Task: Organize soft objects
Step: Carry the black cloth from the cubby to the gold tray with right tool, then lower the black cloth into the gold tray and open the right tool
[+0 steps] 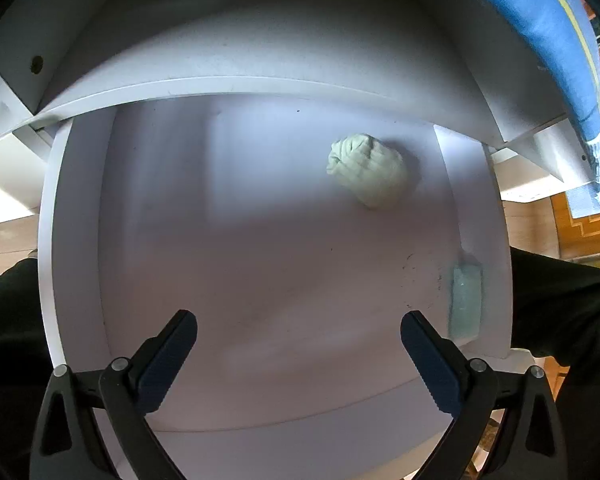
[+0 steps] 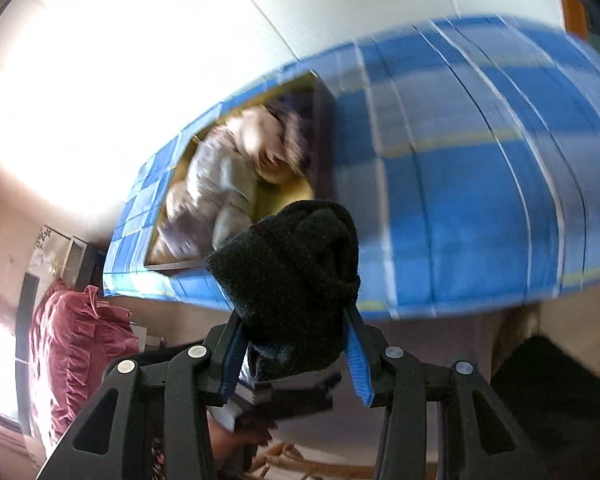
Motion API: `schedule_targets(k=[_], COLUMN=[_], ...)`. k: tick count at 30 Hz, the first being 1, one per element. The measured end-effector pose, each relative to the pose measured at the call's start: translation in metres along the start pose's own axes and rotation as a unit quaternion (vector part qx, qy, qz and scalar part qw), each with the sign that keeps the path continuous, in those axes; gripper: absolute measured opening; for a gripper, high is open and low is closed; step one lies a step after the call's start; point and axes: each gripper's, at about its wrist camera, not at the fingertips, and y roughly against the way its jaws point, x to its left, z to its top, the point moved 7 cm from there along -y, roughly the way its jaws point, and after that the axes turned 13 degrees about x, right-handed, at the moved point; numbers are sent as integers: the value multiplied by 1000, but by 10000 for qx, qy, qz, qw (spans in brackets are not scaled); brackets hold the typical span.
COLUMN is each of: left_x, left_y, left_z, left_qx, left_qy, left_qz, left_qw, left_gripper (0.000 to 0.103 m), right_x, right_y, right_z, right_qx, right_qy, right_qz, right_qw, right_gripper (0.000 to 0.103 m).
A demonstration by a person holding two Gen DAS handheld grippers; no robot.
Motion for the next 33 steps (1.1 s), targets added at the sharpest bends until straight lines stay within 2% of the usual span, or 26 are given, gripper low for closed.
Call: schedule_targets(k=[4,9,23,29,33], left_x=[-2,-3,-5,-7,-7], left_y=[2,2,1,1,0], left_z=[-1,0,1,1,2], left_qx=[-7,12,22,26,34], left_qy=[10,35,58,58,43], left_qz=[-85,-157,-218,-216,-197], left_qw=[10000,9999,9997,9997,9998], left_gripper=[102,102,102,102,102], right_x=[25,34,28,26,28], right_y=[-8,-31,-84,-86,-80], right_z=[31,45,76,81,82], right_qx=[-24,135,409,257,132], right_qy=[180,305,460,507,530], right_qz=[-78,-312,-1141,-1280,-1139], right_qw=[9998,9990,9916,9901,9920], right_gripper=[44,44,46,48,48])
